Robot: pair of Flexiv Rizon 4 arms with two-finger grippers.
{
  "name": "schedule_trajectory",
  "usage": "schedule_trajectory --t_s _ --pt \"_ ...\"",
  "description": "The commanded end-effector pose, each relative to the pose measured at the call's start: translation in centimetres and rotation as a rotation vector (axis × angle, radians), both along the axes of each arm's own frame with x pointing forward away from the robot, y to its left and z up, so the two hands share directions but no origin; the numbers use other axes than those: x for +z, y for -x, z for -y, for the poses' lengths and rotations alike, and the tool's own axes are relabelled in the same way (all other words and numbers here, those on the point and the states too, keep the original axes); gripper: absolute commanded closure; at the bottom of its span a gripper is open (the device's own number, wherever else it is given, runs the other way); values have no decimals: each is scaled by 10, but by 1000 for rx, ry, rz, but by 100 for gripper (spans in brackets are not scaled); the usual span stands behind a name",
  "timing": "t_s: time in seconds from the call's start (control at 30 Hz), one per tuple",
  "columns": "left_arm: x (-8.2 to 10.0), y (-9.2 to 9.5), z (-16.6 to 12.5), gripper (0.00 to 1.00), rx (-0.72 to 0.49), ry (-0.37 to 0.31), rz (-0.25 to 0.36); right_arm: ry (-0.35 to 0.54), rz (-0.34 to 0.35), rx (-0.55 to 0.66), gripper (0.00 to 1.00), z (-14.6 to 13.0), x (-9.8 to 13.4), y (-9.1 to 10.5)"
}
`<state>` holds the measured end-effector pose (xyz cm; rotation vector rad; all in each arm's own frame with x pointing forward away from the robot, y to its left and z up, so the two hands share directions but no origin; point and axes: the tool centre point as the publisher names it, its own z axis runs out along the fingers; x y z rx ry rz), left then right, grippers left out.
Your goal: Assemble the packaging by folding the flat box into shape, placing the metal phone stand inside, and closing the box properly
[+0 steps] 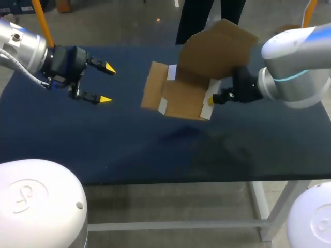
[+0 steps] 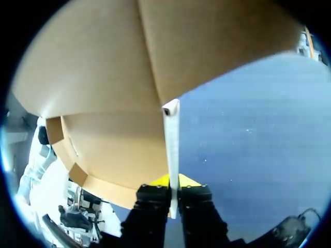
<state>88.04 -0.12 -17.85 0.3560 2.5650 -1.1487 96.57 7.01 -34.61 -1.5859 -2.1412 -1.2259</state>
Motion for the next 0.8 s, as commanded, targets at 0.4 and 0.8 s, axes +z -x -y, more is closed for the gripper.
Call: schedule_trajectory --t_s 0.4,0.8 --pt "-9 -6 4 0 -35 -134 -44 313 -336 79 100 -3 -4 8" --pt "-10 -9 5 0 -32 -143 -47 313 -336 79 100 -3 -4 8"
